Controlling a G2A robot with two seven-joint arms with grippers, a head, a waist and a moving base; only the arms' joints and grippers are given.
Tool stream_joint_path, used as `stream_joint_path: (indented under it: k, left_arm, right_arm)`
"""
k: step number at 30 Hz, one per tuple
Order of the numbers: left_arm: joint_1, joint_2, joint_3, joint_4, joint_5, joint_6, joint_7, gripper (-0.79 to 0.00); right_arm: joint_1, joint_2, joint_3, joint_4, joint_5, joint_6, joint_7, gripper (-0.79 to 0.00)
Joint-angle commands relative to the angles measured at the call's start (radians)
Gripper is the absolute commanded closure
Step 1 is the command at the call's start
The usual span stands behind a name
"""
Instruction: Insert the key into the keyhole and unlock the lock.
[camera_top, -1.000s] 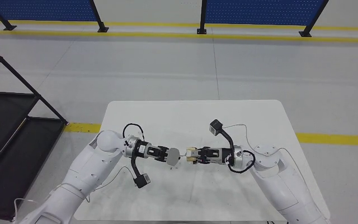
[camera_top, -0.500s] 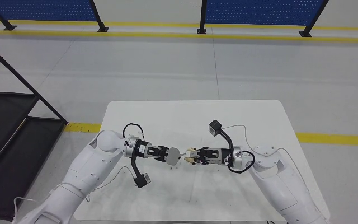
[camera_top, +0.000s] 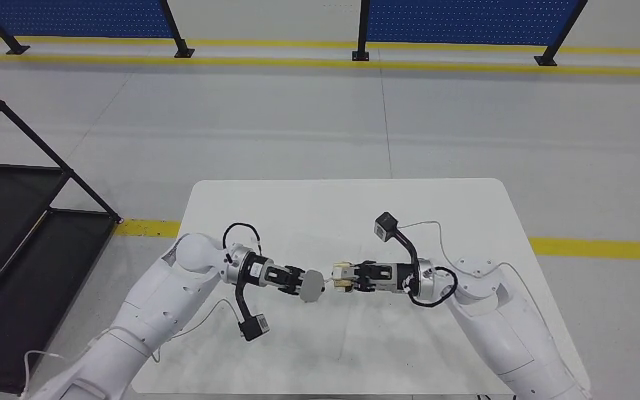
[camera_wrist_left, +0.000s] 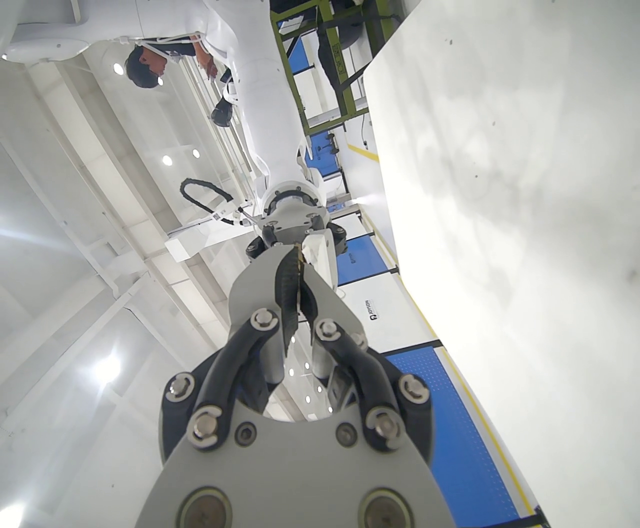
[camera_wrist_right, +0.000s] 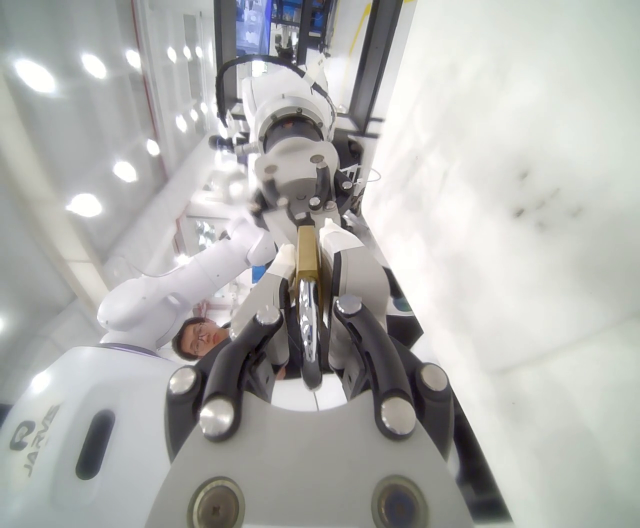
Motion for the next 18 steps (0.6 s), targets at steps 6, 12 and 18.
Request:
stream_joint_path:
  k: [6,12,18]
  left_arm:
    - [-0.002,0.006,0.007,-0.002,-0.007,0.002,-0.002,0.0]
    - [-0.006,0.01,0.013,0.002,-0.012,0.005,-0.005,0.0]
    - [-0.011,0.014,0.018,0.005,-0.015,0.009,-0.009,0.0]
  right_arm:
    - [0.004,0.002,0.0,0.001,0.0,0.003,0.007,0.0]
    - [0.009,0.004,0.0,0.0,-0.004,0.004,0.02,0.0]
    - [0.011,0.006,-0.002,0.0,0.003,0.003,0.037,0.0]
